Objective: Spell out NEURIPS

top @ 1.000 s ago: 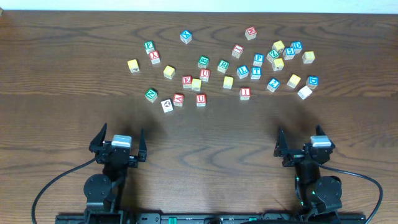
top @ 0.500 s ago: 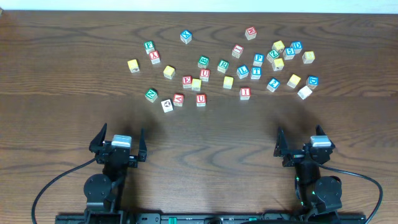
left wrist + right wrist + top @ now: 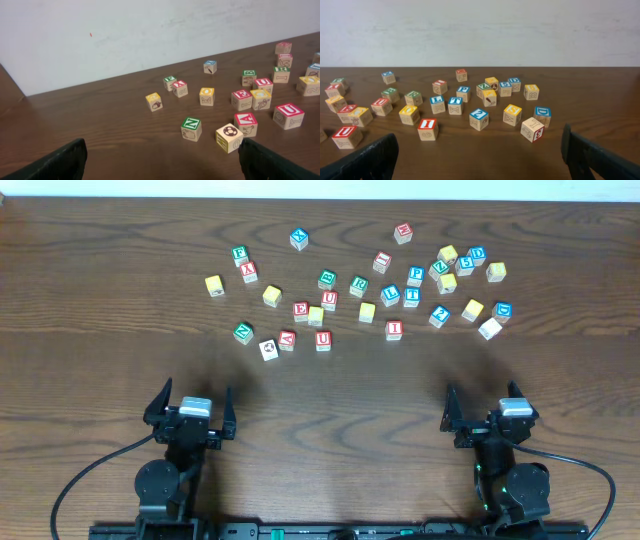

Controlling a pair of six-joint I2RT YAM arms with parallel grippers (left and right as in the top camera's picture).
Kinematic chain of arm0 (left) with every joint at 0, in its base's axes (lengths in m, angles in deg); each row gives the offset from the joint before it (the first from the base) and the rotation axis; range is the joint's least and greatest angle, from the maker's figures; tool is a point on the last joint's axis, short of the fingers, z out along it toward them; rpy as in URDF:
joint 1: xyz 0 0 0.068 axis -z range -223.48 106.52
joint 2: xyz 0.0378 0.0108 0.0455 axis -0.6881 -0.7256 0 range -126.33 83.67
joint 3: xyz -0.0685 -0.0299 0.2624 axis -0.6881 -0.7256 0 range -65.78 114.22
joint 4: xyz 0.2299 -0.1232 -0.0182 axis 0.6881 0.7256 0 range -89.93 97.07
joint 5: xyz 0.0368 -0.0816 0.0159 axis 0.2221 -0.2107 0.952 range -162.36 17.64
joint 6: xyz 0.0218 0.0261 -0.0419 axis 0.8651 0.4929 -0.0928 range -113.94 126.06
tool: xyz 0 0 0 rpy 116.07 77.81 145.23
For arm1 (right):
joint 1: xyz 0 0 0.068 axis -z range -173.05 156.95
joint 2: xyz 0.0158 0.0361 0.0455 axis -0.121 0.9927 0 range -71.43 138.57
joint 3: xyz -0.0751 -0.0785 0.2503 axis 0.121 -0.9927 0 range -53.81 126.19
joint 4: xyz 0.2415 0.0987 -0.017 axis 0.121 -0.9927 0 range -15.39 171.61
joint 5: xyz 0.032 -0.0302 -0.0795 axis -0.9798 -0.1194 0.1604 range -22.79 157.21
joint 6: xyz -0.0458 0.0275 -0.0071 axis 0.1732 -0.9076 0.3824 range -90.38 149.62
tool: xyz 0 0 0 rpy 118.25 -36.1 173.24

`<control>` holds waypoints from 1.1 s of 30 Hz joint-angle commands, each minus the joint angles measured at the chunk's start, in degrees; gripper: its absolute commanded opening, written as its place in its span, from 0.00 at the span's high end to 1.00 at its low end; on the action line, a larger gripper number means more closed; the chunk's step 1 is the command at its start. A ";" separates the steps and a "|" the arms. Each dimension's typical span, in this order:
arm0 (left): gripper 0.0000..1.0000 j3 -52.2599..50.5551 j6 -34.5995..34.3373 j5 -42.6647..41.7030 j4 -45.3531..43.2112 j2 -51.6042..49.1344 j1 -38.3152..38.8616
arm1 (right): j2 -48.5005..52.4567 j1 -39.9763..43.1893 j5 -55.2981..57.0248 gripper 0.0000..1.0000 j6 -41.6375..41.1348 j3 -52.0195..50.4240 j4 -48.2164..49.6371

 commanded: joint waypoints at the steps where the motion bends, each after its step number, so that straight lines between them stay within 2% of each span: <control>1: 0.05 -0.76 -5.16 -0.94 -0.39 -0.02 -0.13 | -0.46 0.39 0.44 0.01 -0.72 -0.04 -0.24; 7: 0.05 0.90 -13.38 -0.98 -0.98 -0.28 -0.13 | -0.46 0.39 0.44 0.01 -0.74 -0.04 -0.24; 12: 0.05 8.76 -14.05 -3.39 6.01 -4.61 -0.13 | -0.46 0.39 0.44 0.01 -0.72 -0.04 -0.24; 17: 0.05 21.84 -14.03 -3.61 10.75 -16.63 -0.13 | -0.46 0.39 0.44 0.01 -0.74 -0.04 -0.24; 21: 0.05 36.79 -14.08 -6.58 15.50 -31.15 -0.13 | -0.46 0.39 0.44 0.01 -0.74 -0.04 -0.24; 25: 0.05 52.48 -14.12 -8.13 25.55 -44.41 -0.13 | -0.46 0.39 0.46 0.01 -0.74 -0.04 -0.24; 28: 0.05 68.17 -14.10 -9.01 36.59 -56.28 -0.13 | -0.46 0.39 0.44 0.01 -0.72 -0.04 -0.24; 30: 0.05 73.07 -14.10 -10.78 39.06 -60.30 -0.13 | -0.46 0.39 0.44 0.01 -0.72 -0.04 -0.24; 33: 0.05 74.84 -14.10 -15.96 39.19 -63.41 -0.13 | -0.46 0.39 0.44 0.01 -0.72 -0.04 -0.24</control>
